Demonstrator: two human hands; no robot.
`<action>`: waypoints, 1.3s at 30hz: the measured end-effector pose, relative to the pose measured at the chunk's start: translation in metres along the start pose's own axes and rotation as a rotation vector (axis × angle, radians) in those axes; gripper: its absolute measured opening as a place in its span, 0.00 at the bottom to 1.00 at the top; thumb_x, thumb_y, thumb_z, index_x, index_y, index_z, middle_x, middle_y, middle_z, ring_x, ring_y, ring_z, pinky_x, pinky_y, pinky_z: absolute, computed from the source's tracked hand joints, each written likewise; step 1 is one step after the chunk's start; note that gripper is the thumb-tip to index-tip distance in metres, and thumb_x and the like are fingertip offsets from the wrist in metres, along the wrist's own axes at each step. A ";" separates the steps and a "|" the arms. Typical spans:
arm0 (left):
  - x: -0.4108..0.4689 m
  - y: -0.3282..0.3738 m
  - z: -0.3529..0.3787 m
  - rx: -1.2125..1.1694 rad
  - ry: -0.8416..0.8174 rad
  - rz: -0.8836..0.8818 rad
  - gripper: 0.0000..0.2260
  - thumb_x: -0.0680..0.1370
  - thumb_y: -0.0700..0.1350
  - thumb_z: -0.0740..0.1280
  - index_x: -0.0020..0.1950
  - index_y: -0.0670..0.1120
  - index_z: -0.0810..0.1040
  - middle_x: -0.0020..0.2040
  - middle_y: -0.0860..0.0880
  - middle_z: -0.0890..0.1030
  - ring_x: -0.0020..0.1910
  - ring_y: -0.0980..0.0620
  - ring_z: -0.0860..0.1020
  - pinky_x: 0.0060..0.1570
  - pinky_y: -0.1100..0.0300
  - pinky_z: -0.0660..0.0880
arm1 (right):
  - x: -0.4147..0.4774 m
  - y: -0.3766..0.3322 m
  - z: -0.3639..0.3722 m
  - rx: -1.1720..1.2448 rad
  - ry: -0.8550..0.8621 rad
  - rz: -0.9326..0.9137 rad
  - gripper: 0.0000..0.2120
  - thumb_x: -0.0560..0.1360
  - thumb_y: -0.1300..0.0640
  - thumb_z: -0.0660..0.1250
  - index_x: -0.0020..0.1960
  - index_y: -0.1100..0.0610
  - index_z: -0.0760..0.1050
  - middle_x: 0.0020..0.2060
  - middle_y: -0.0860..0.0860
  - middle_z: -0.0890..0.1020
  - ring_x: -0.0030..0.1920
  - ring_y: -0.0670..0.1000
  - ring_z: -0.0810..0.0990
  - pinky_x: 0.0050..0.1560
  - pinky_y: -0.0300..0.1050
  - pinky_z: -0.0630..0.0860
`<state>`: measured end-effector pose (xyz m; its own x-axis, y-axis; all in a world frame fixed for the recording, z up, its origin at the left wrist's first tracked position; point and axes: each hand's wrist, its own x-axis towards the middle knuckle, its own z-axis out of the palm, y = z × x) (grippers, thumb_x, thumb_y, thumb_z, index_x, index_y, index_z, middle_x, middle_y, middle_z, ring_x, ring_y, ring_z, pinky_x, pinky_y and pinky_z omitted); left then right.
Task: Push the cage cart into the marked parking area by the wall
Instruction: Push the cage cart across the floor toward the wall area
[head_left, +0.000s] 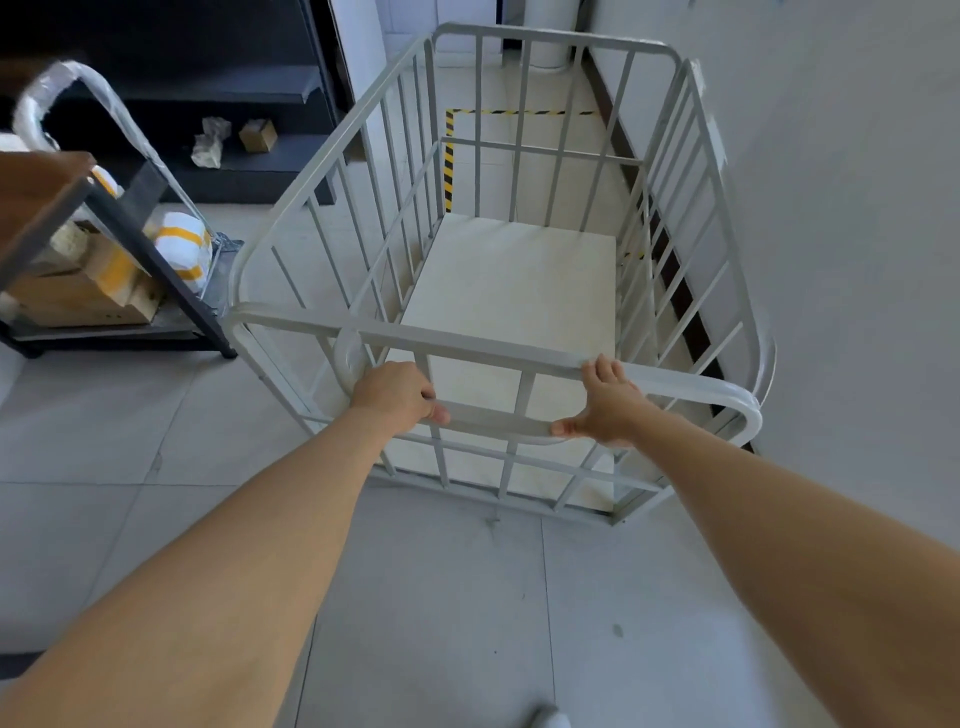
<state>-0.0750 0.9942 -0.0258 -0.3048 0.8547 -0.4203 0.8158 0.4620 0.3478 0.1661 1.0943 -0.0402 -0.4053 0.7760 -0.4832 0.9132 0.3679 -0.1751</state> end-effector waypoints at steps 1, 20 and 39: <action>0.007 0.005 -0.001 -0.009 0.006 -0.007 0.16 0.69 0.57 0.73 0.49 0.47 0.85 0.47 0.48 0.85 0.48 0.46 0.81 0.47 0.54 0.77 | 0.007 0.005 -0.006 -0.006 -0.002 -0.008 0.55 0.70 0.36 0.67 0.78 0.61 0.36 0.78 0.57 0.39 0.78 0.57 0.37 0.77 0.53 0.44; 0.180 0.087 -0.047 -0.003 -0.006 -0.005 0.13 0.73 0.54 0.71 0.40 0.44 0.80 0.36 0.48 0.78 0.41 0.45 0.79 0.38 0.58 0.69 | 0.157 0.081 -0.108 -0.056 0.082 0.050 0.59 0.65 0.26 0.62 0.78 0.58 0.37 0.78 0.55 0.40 0.78 0.56 0.37 0.75 0.58 0.37; 0.357 0.190 -0.099 0.126 0.045 -0.058 0.14 0.73 0.54 0.70 0.48 0.44 0.84 0.43 0.46 0.82 0.44 0.47 0.79 0.42 0.57 0.73 | 0.328 0.151 -0.221 -0.066 0.033 0.014 0.62 0.65 0.26 0.62 0.77 0.66 0.36 0.77 0.62 0.40 0.77 0.61 0.38 0.78 0.53 0.41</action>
<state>-0.0777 1.4103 -0.0263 -0.3729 0.8383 -0.3978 0.8505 0.4802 0.2148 0.1613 1.5174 -0.0360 -0.3944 0.7974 -0.4567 0.9146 0.3888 -0.1110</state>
